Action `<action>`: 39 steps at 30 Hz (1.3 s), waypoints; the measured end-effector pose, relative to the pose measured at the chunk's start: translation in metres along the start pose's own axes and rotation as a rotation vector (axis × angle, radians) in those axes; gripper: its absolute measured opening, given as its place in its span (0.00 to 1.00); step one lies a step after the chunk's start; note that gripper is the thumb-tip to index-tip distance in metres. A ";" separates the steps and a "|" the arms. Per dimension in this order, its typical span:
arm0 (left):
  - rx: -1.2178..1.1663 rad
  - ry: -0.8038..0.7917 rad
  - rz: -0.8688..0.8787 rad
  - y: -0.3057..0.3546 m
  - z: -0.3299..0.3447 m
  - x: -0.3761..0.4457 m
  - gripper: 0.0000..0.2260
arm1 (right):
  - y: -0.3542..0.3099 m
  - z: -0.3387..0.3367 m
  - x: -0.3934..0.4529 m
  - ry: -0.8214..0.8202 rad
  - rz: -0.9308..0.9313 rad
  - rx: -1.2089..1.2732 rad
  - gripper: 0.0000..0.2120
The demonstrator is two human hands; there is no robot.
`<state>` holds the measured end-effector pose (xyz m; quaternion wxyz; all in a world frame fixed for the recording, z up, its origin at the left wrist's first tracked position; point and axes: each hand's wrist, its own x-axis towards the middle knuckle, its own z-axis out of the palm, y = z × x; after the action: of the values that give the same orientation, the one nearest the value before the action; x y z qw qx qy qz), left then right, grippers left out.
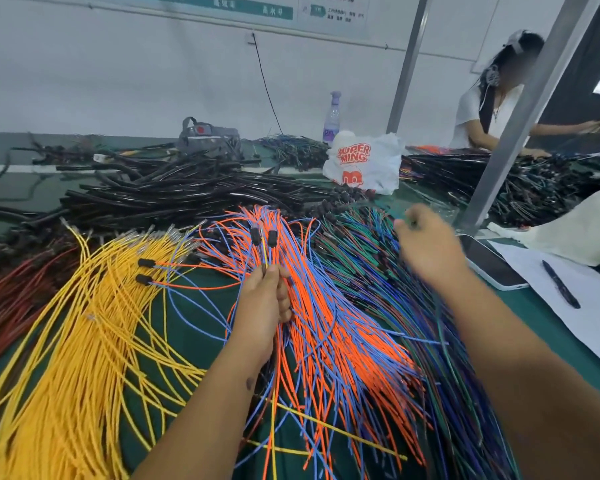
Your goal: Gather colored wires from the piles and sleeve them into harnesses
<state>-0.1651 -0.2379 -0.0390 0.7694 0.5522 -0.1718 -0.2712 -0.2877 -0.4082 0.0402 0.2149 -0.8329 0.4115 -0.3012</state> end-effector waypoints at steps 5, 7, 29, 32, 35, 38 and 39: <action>0.144 -0.043 -0.181 0.021 -0.010 -0.006 0.14 | -0.042 -0.087 -0.008 -0.031 -0.107 -0.061 0.08; 0.194 -0.091 -0.229 0.039 -0.020 -0.010 0.14 | -0.059 -0.110 -0.013 -0.052 -0.061 0.056 0.09; -0.032 0.130 -0.018 0.059 -0.115 0.009 0.14 | -0.159 0.176 -0.116 -0.395 0.119 1.152 0.10; -0.051 0.153 -0.036 0.054 -0.118 0.012 0.13 | -0.152 0.193 -0.119 -0.386 0.041 1.055 0.13; -0.020 0.130 -0.057 0.056 -0.122 0.012 0.13 | -0.149 0.198 -0.119 -0.360 -0.042 0.907 0.10; 0.010 0.084 -0.051 0.057 -0.123 0.010 0.14 | -0.148 0.196 -0.121 -0.306 -0.123 0.738 0.05; 0.018 0.091 -0.044 0.057 -0.124 0.010 0.14 | -0.148 0.194 -0.121 -0.296 -0.144 0.689 0.05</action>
<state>-0.0746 -0.1362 -0.0267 0.7652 0.5747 -0.1266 -0.2611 -0.1315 -0.2038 -0.0501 0.5178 -0.7731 0.1911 -0.3124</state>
